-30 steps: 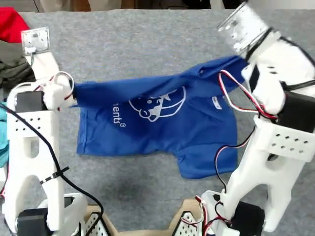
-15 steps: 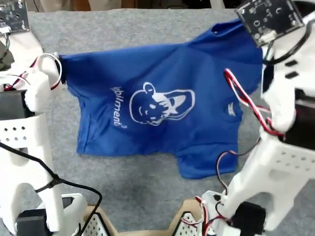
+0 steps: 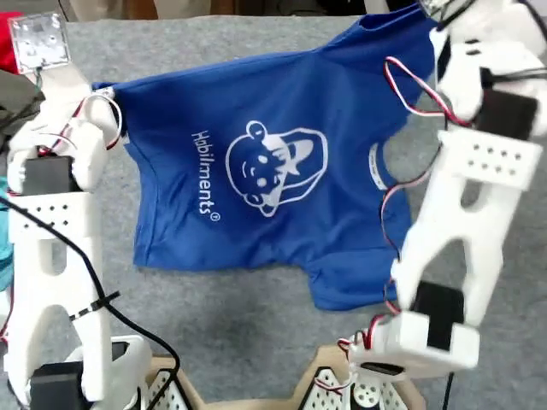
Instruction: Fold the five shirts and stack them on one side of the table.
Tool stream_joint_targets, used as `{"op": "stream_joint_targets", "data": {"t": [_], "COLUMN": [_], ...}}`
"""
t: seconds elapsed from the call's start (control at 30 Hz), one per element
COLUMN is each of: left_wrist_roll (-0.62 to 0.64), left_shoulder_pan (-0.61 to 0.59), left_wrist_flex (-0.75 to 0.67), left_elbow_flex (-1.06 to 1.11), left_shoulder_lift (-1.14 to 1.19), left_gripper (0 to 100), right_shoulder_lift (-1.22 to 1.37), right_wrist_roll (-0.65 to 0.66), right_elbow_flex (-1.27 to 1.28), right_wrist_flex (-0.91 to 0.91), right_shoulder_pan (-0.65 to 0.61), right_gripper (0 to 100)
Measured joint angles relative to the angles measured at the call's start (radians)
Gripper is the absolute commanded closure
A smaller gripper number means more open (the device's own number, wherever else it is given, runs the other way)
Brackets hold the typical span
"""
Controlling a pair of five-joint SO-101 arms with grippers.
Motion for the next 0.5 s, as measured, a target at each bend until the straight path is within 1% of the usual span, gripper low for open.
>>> {"op": "stream_joint_targets", "data": {"t": [0.13,0.27,0.37,0.5], "left_wrist_roll": [-0.003,-0.049,-0.057,-0.058], "left_shoulder_pan": [0.000,-0.002,-0.002,-0.002], "left_wrist_flex": [-0.219,-0.384,-0.431,-0.411], "left_elbow_flex": [0.104,0.112,0.086,-0.038], "left_shoulder_lift": [0.037,0.164,0.292,0.468], "left_gripper": [98,98,98,98], "right_shoulder_lift": [0.121,0.210,0.265,0.354], "right_wrist_roll": [0.000,-0.002,-0.002,-0.002], "right_elbow_flex": [0.000,0.000,-0.002,-0.060], "right_wrist_flex": [-0.112,-0.235,-0.299,-0.313], "right_shoulder_pan": [-0.003,-0.021,-0.040,-0.052], "right_gripper": [99.3,99.3,99.3,99.3]}}
